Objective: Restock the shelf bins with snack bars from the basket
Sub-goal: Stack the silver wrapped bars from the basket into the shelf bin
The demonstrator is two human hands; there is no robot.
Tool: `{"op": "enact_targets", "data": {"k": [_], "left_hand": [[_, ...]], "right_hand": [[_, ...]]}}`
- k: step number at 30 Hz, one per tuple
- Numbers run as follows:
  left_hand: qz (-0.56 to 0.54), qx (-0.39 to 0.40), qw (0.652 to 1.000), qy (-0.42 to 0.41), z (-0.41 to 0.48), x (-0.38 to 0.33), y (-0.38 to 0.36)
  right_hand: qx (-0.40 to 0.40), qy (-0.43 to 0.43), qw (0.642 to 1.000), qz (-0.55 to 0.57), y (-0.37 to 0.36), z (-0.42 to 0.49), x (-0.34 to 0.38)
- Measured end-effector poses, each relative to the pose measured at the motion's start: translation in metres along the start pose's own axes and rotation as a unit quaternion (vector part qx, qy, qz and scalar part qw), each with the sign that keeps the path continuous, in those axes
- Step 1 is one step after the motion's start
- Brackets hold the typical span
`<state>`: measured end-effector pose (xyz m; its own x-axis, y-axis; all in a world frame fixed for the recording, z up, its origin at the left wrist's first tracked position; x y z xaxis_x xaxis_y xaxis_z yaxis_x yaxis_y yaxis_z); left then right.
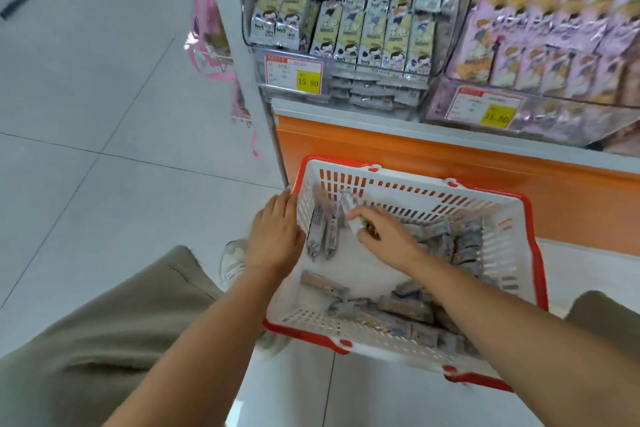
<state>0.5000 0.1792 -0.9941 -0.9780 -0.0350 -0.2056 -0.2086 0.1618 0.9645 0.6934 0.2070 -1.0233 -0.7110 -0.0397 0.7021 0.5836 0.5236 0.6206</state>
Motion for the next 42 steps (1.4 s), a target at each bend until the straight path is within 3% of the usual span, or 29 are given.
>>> {"op": "enact_targets", "data": {"k": [3,8,11,22,33,42], "left_hand": [[0.013,-0.047,0.999,-0.005,0.005,-0.007,0.044],[-0.023,-0.197,0.979,-0.046,0.007,-0.023,0.130],[-0.028,-0.266,0.962,-0.058,0.010,-0.032,0.171],[0.044,-0.207,0.977,-0.027,0.053,-0.046,0.208],[-0.014,-0.235,0.971,-0.026,0.070,-0.033,0.201],[-0.021,-0.238,0.970,-0.043,0.069,-0.032,0.197]], "right_hand": [[-0.088,0.082,0.993,0.006,0.037,-0.014,0.043],[-0.207,0.221,0.953,0.024,0.087,-0.035,0.118],[-0.266,0.253,0.929,0.040,0.119,-0.039,0.158],[-0.307,0.144,0.938,-0.065,0.183,0.033,0.209],[-0.297,0.100,0.937,-0.154,0.173,0.082,0.220],[-0.260,0.102,0.955,-0.099,0.167,0.074,0.221]]}}
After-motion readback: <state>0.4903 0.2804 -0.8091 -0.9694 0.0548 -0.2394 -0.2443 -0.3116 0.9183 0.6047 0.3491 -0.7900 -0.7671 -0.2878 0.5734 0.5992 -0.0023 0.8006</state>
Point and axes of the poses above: each hand's wrist, its own z-axis towards the middle knuckle, its own y-axis out of the back of the hand, x = y × z, the point moved 6 cm from there along z, towards the middle knuckle
